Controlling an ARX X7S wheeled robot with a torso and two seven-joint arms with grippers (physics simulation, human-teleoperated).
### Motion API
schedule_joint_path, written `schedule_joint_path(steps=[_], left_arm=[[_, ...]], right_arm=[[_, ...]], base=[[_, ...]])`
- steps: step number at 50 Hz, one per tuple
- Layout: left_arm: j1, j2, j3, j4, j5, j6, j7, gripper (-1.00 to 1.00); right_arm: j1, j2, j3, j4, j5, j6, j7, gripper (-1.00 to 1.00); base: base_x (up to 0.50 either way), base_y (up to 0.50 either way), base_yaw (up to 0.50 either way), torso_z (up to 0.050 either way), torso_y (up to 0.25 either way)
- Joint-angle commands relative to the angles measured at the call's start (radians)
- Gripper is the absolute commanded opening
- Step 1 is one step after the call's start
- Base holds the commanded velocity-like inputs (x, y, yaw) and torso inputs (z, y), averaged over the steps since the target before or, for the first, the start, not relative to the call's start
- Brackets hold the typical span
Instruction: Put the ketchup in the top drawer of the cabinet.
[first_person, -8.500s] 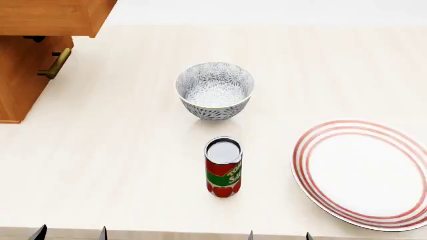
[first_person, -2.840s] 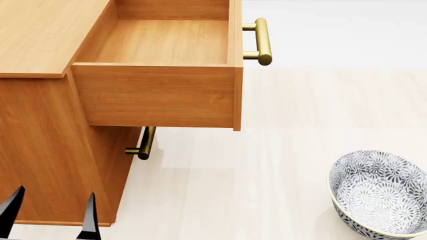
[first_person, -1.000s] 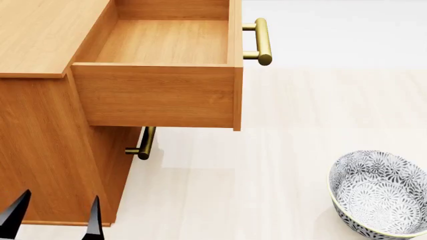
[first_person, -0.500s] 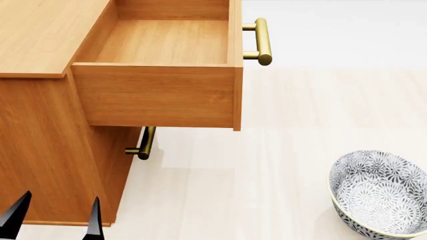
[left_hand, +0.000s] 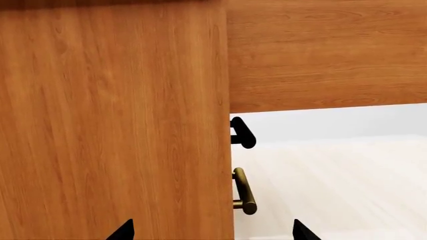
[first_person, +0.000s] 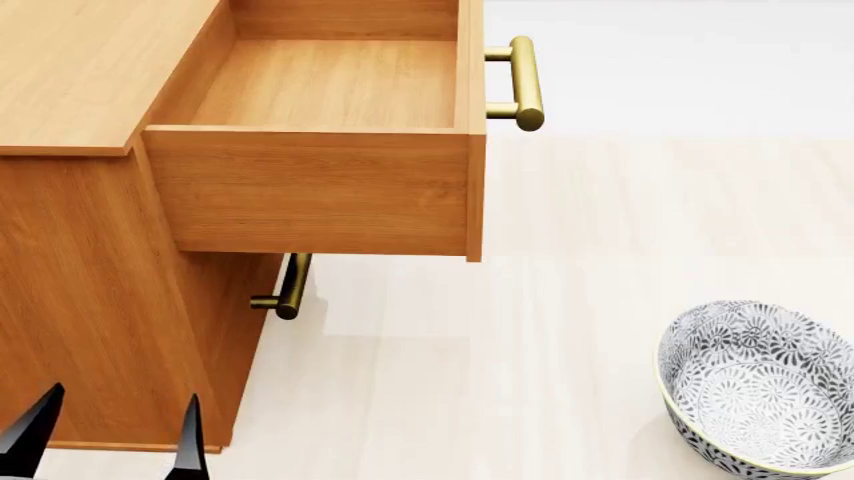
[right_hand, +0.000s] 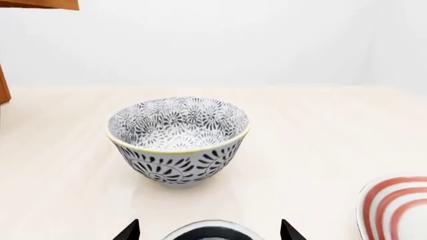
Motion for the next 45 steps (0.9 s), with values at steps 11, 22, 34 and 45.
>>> schedule_joint_path(steps=[11,22,34,45], left_arm=[[-0.002,-0.004,0.007,-0.004,-0.005,0.004,-0.007,1.00],[-0.004,-0.007,0.012,-0.005,-0.007,0.001,-0.011,1.00],[-0.009,-0.009,0.017,-0.008,-0.011,-0.001,-0.012,1.00],[-0.005,-0.015,0.015,-0.003,-0.019,0.002,-0.014,1.00]], right_arm=[[0.072,-0.024,-0.055,0.226,-0.073,-0.074,-0.034,1.00],[0.064,-0.032,-0.058,0.226,-0.072,-0.091,-0.041,-1.00],[-0.007,-0.020,0.027,0.058,-0.011,-0.080,0.010,-1.00],[-0.251,-0.050,0.218,-0.294,0.144,-0.106,0.038,-1.00]], base=[[0.00,0.00,0.00,0.000,0.000],[0.00,0.00,0.00,0.000,0.000],[0.00,0.00,0.00,0.000,0.000],[0.00,0.00,0.00,0.000,0.000]])
